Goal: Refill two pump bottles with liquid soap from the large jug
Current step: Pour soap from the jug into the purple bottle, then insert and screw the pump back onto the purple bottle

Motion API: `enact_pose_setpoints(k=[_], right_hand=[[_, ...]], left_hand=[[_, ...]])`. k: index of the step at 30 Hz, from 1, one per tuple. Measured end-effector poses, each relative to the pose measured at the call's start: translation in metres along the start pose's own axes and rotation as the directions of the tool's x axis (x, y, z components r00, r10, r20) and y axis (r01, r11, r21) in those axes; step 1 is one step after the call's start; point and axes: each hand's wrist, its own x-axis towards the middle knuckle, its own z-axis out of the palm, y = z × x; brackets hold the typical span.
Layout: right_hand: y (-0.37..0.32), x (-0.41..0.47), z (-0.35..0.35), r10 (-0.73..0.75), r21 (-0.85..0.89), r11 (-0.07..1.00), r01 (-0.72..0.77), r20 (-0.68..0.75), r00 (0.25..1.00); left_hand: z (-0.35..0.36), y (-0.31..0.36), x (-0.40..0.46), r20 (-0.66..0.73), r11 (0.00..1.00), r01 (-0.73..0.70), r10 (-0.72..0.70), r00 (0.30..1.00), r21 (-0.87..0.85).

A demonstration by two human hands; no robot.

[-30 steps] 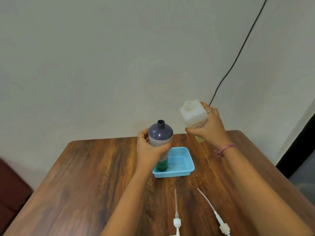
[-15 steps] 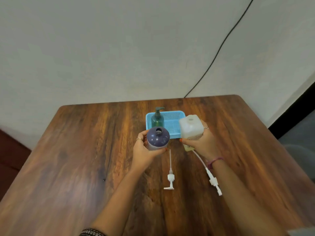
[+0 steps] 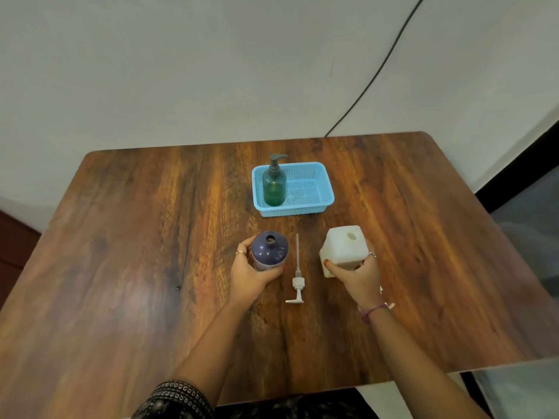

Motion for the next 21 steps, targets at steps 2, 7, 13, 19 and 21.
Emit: enact_pose_setpoints(k=[2,7,13,19,21], right_hand=[[0.005,-0.004,0.002,0.003,0.020,1.000,-0.003,-0.009,1.000],[0.007,-0.001,0.002,-0.010,0.026,1.000,0.010,0.007,1.000],[0.012,-0.002,0.001,-0.005,0.047,0.999,0.005,0.019,1.000],[0.022,-0.029,-0.001,0.036,0.042,0.999,-0.035,-0.028,0.999],[0.023,-0.045,-0.001,-0.009,0.041,0.999,0.014,-0.107,0.994]], left_hand=[[0.001,-0.005,0.000,0.001,1.000,0.010,-0.010,1.000,0.005],[0.002,-0.016,0.000,-0.007,1.000,0.017,-0.017,1.000,-0.004],[0.000,-0.016,-0.001,0.016,1.000,-0.010,0.010,1.000,-0.020],[0.002,-0.019,-0.002,0.038,0.999,-0.008,0.009,0.999,-0.035],[0.003,-0.019,-0.003,0.050,0.999,-0.007,0.009,0.999,-0.036]])
